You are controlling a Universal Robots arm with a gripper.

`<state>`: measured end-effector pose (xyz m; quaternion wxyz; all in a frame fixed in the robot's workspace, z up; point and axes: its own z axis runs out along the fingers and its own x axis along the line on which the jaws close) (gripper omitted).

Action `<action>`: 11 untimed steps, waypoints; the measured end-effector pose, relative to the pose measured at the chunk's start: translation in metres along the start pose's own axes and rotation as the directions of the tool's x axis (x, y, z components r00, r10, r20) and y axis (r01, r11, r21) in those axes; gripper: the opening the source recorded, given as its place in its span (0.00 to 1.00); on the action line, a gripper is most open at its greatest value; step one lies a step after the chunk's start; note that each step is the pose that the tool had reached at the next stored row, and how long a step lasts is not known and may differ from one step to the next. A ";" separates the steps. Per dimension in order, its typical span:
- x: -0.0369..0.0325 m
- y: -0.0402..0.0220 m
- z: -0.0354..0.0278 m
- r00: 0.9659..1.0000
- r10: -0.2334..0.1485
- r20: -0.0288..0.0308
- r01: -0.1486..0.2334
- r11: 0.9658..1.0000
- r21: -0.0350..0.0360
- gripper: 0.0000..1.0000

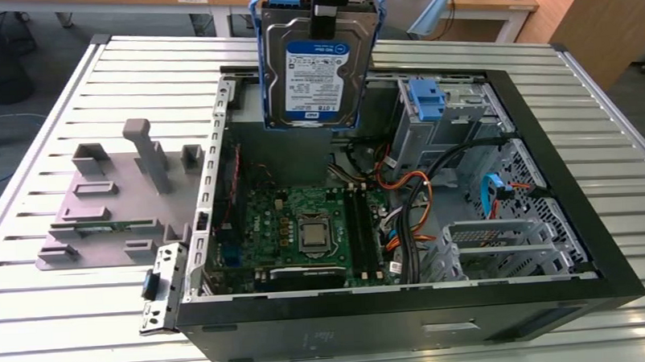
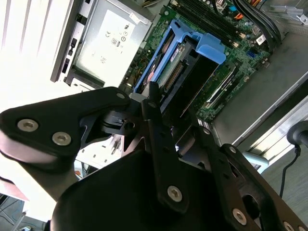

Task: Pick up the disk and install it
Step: 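Pick up the disk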

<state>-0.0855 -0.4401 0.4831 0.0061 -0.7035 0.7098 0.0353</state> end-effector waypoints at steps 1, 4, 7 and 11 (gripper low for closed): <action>0.0003 0.0000 0.0000 1.000 0.000 0.000 0.000 1.000 0.000 0.35; 0.0006 -0.0001 -0.0001 1.000 0.000 0.000 0.000 1.000 0.000 0.35; 0.0009 0.0000 -0.0001 1.000 0.000 0.000 0.000 1.000 0.000 0.35; 0.0030 0.0000 -0.0002 1.000 0.000 0.000 0.000 1.000 0.000 0.35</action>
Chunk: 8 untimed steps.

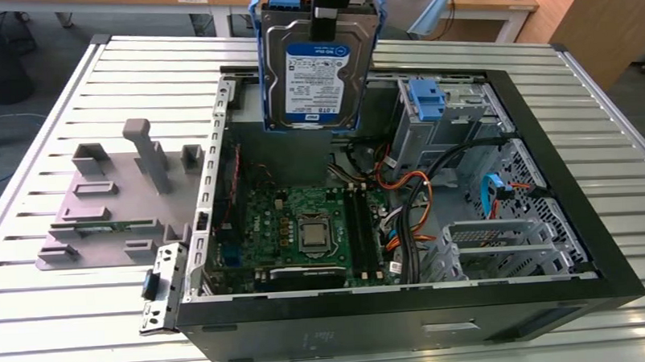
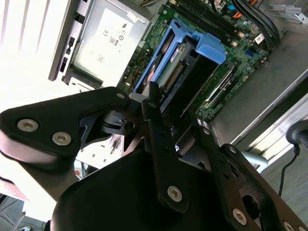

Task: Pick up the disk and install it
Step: 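Pick up the disk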

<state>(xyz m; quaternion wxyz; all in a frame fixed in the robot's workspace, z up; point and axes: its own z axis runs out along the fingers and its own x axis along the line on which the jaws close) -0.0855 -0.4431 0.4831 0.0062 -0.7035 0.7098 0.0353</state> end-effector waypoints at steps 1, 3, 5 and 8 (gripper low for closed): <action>0.0004 0.0000 0.0000 1.000 0.000 0.000 0.000 1.000 0.000 0.35; 0.0007 0.0000 0.0000 1.000 0.000 0.000 0.000 1.000 0.000 0.35; 0.0009 0.0000 0.0000 1.000 0.000 0.000 0.000 1.000 0.000 0.35; 0.0015 0.0000 -0.0002 1.000 0.000 0.000 0.000 1.000 0.000 0.35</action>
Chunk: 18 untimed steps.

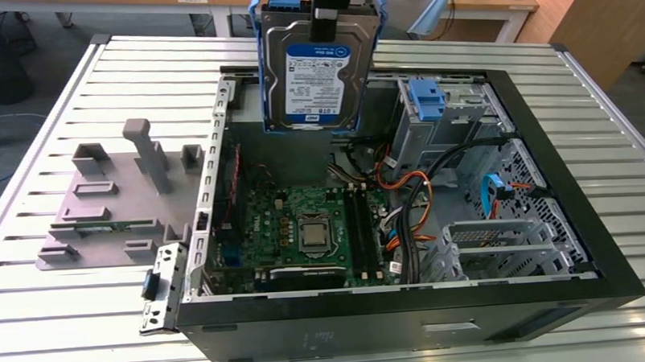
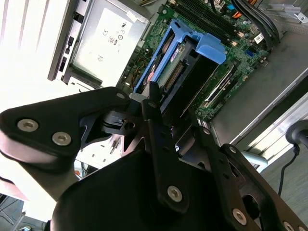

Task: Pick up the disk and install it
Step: 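Pick up the disk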

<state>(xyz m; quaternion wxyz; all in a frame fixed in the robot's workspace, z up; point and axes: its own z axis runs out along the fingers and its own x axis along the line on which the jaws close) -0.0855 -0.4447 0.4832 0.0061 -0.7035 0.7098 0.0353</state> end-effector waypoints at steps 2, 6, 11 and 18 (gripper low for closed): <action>0.0009 0.0000 0.0000 1.000 0.000 0.000 0.000 1.000 0.000 0.35; 0.0028 0.0000 -0.0001 1.000 0.000 0.000 0.000 1.000 0.000 0.35; 0.0060 -0.0001 -0.0003 1.000 0.000 0.000 0.000 1.000 0.000 0.35; 0.0126 -0.0001 -0.0007 1.000 0.000 0.000 0.000 1.000 0.000 0.35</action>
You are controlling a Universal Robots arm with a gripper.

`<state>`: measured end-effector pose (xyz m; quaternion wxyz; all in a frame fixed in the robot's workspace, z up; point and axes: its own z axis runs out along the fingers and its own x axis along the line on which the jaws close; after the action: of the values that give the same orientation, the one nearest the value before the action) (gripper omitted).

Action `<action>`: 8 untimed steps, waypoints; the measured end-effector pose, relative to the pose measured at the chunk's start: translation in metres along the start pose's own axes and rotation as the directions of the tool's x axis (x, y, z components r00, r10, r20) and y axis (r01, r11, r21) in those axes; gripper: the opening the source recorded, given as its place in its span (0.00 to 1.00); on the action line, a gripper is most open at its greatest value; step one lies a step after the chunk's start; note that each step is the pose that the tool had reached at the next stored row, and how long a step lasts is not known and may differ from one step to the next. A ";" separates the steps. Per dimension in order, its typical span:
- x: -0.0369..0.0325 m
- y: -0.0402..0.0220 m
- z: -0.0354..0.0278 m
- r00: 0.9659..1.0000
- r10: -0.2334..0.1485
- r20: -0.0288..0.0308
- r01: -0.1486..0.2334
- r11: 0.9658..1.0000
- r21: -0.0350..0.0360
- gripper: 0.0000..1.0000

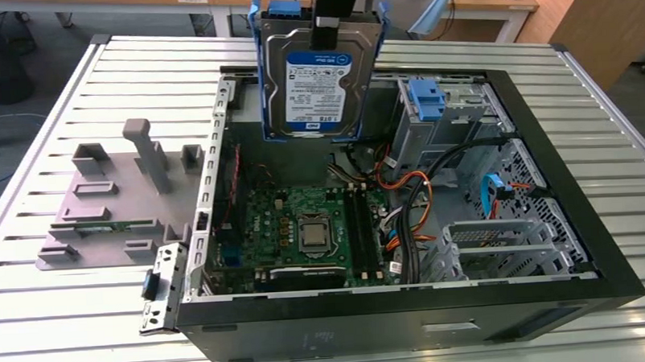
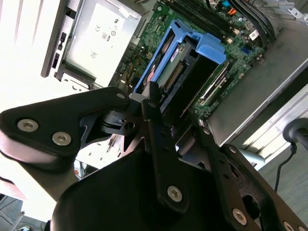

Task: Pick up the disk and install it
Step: 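Pick up the disk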

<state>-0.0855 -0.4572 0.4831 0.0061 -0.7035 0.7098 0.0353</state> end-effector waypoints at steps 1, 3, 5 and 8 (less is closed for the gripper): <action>0.0012 0.0000 -0.0001 1.000 0.000 0.000 0.000 1.000 0.000 0.35; 0.0031 -0.0001 -0.0002 1.000 0.000 0.000 0.000 1.000 0.000 0.35; 0.0052 -0.0001 -0.0004 1.000 0.000 0.000 0.000 1.000 0.000 0.35; 0.0091 -0.0001 -0.0006 1.000 0.000 -0.001 0.000 1.000 0.000 0.35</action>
<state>-0.0854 -0.4663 0.4832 0.0059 -0.7035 0.7098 0.0351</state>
